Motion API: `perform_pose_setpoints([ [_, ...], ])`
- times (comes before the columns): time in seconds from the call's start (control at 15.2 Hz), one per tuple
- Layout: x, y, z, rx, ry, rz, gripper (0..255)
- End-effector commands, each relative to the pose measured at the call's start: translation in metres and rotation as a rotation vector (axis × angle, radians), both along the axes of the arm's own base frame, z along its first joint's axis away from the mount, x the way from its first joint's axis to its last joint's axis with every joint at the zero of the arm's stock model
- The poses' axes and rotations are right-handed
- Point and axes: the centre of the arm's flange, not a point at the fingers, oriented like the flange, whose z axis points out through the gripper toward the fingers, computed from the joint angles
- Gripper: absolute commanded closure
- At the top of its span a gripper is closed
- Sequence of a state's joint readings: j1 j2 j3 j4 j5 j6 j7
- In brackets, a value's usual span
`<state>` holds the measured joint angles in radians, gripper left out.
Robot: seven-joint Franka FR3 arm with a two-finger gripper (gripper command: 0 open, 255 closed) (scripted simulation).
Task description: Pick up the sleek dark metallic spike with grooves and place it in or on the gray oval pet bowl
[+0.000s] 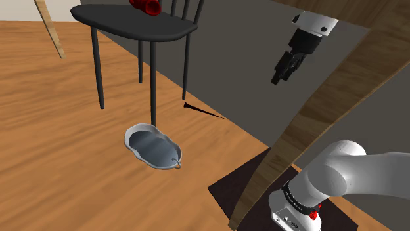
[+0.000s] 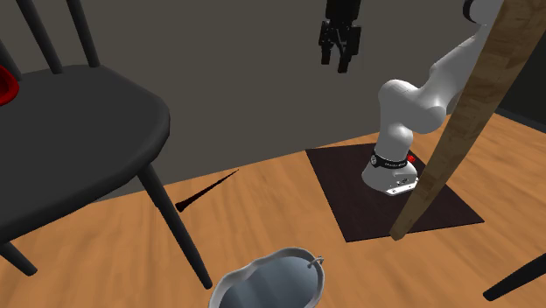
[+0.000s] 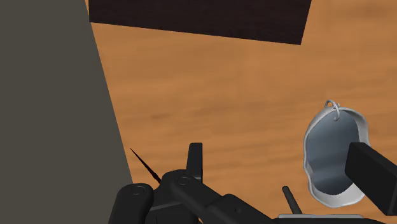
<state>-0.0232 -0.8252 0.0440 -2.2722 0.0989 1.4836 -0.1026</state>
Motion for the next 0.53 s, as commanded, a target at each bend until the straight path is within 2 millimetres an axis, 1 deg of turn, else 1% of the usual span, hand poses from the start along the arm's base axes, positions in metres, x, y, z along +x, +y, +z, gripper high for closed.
perform_pose_setpoints([
  [0.0,0.000,0.000,0.000,0.000,0.000,0.000,0],
  [0.46,0.056,-0.034,-0.067,0.008,0.000,0.090,0],
])
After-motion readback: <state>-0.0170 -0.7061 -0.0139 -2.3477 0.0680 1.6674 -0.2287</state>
